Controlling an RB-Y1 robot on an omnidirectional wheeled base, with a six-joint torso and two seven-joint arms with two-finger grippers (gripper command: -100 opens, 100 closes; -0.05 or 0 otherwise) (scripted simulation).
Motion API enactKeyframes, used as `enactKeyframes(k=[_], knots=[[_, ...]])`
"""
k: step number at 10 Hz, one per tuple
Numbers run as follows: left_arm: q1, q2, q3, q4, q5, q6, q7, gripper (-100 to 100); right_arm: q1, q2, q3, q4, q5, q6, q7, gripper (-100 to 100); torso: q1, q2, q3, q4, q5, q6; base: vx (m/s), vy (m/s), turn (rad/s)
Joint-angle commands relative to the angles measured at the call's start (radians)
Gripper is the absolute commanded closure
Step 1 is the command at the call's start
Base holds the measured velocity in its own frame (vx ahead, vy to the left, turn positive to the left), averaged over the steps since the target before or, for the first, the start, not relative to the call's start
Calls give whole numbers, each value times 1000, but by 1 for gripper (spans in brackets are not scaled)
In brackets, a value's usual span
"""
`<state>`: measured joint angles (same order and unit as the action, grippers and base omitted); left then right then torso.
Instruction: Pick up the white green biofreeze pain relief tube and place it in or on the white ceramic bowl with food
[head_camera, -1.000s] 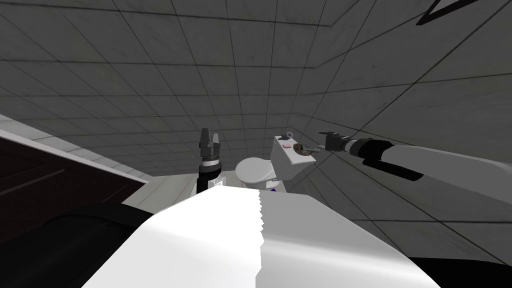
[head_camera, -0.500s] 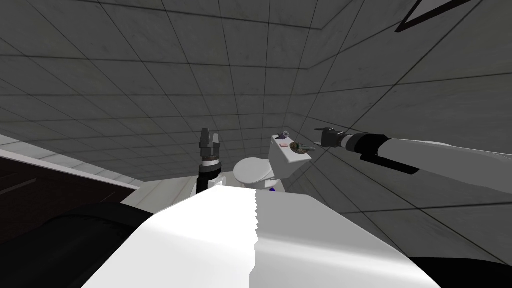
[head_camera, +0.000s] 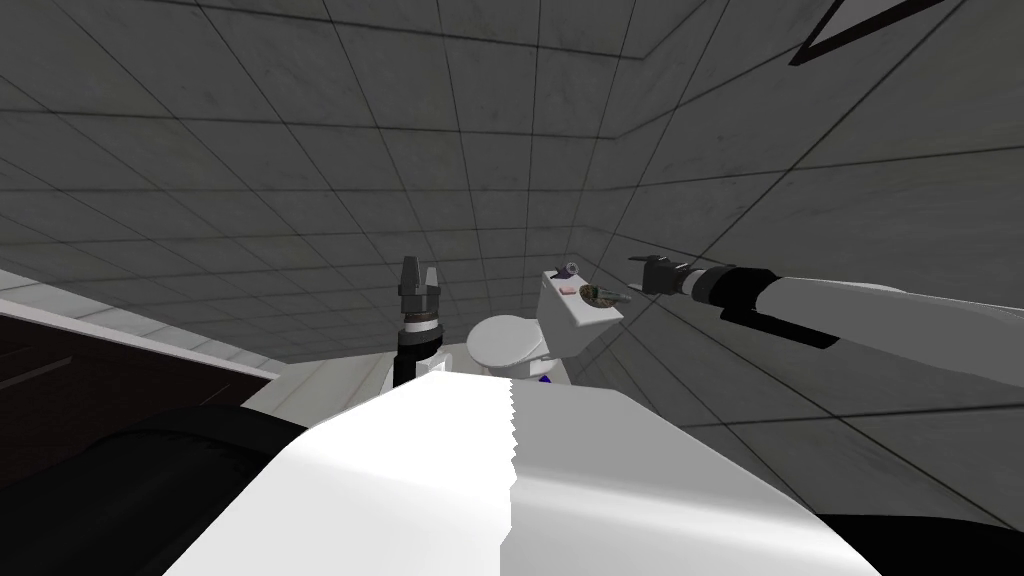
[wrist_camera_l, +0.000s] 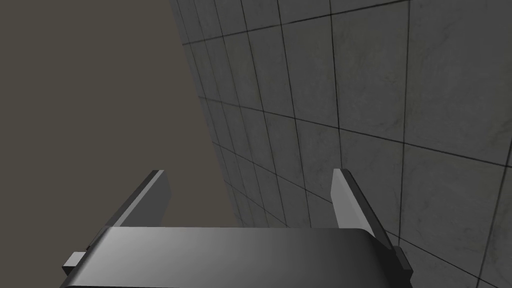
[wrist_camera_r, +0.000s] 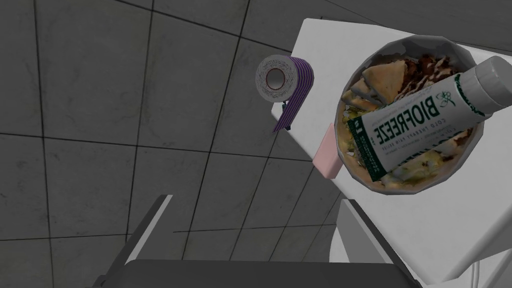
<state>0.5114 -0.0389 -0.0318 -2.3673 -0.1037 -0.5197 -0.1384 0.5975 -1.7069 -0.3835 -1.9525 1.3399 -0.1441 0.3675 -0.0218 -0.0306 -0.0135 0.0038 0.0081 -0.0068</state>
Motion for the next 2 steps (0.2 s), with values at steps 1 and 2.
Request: enactKeyframes(k=[1,2], knots=[[0,0,0,0,0,0,0,0,0,0,0,0,0,0,0,0,0,0,0,0,0,0,0,0,0],[0,0,0,0,0,0,0,0,0,0,0,0,0,0,0,0,0,0,0,0,0,0,0,0,0]])
